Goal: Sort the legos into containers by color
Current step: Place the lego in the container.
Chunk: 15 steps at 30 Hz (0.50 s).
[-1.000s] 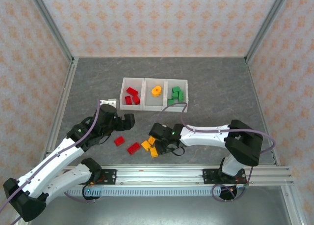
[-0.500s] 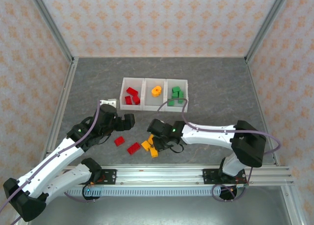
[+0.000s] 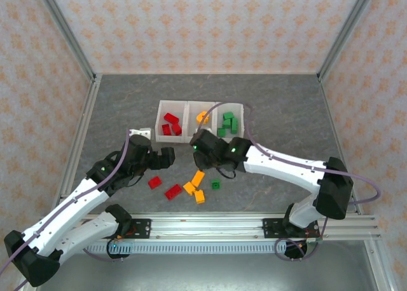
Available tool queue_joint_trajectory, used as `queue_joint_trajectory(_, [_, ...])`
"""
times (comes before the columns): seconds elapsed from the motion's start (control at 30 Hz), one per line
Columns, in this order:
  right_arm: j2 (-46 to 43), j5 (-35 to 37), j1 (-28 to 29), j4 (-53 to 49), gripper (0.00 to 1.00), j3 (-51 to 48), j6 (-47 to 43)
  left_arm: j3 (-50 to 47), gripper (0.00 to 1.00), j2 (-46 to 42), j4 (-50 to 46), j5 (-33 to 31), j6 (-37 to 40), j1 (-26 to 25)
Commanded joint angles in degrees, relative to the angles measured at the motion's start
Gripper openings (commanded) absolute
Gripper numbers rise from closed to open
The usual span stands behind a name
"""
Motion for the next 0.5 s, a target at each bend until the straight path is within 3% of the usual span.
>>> queue_joint_trajectory(0.0, [-2.24, 3.92, -3.94, 0.17, 0.21, 3.23, -4.92, 0.29, 0.99, -0.75, -0.05, 0.65, 0.89, -0.25])
queue_joint_trajectory(0.3, [1.76, 2.71, -17.58, 2.81, 0.2, 3.94, -12.55, -0.15, 0.99, -2.57, 0.45, 0.07, 0.51, -0.25])
queue_joint_trajectory(0.47, [6.82, 2.75, -22.28, 3.68, 0.2, 3.86, -13.78, -0.33, 0.99, -3.3, 0.63, 0.22, 0.54, -0.25])
